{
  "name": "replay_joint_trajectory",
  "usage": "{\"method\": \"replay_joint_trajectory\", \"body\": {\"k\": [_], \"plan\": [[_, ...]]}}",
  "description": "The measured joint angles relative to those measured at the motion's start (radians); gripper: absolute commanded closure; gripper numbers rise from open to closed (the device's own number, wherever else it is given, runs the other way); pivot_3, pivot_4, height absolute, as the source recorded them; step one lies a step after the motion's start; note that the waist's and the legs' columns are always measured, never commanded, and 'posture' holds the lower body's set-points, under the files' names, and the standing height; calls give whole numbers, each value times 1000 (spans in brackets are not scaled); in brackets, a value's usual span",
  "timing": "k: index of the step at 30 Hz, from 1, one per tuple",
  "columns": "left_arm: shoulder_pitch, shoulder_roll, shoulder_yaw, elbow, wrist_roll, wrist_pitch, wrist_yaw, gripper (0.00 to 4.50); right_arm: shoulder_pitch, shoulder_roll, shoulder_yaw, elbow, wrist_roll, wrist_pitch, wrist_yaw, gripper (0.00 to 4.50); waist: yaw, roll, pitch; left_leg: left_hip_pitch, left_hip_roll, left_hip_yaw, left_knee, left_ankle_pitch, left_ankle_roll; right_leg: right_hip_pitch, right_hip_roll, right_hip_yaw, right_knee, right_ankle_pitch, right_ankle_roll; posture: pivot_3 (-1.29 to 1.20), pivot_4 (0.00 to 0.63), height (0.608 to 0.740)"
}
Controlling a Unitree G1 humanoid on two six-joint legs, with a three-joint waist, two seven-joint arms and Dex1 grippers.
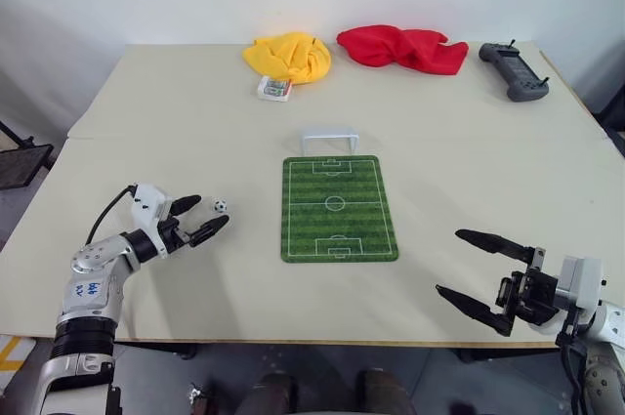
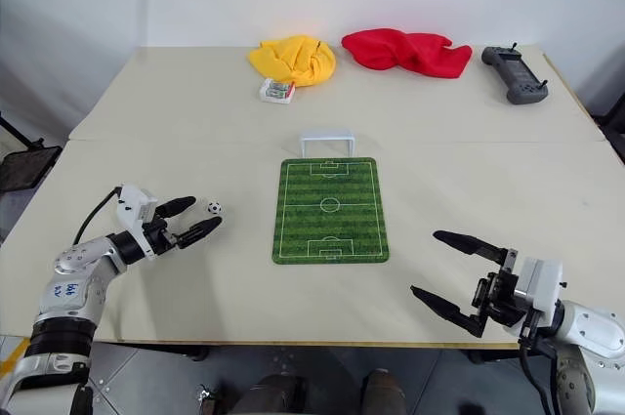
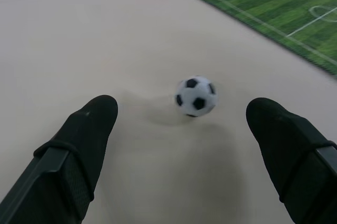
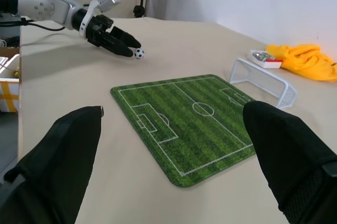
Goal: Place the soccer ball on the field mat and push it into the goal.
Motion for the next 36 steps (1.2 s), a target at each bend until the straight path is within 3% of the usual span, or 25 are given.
{"method": "replay_joint_trajectory", "body": {"k": [8,11,21,31,36], "plan": [[-43,-31,-29,59,36,-35,3,55,16,17,8,-14,-7,0,-30,0,1,0,0,0,1,3,-1,0,0,-4,2,3,2,0,0,0,150,740],[-48,-31,-29,63,43,-42,2,662,16,24,11,-14,-9,-1,-39,0,3,0,0,-1,1,4,-1,0,0,-4,2,4,2,0,0,0,150,740],[-50,-31,-59,58,61,-62,-40,3619,21,36,22,-17,-25,-3,-60,0,3,0,0,-1,1,5,-1,0,0,-5,2,5,3,0,0,0,150,740],[-69,-93,-92,-88,28,-45,-68,3642,14,27,7,53,-29,-57,-21,0,6,-1,0,-2,1,5,0,0,0,-5,2,6,3,1,0,0,150,740],[-195,-101,-250,-273,0,166,-165,3642,43,-97,-73,93,44,-16,101,0,9,-1,0,-3,0,6,1,0,1,-4,2,6,1,2,2,0,150,740]]}}
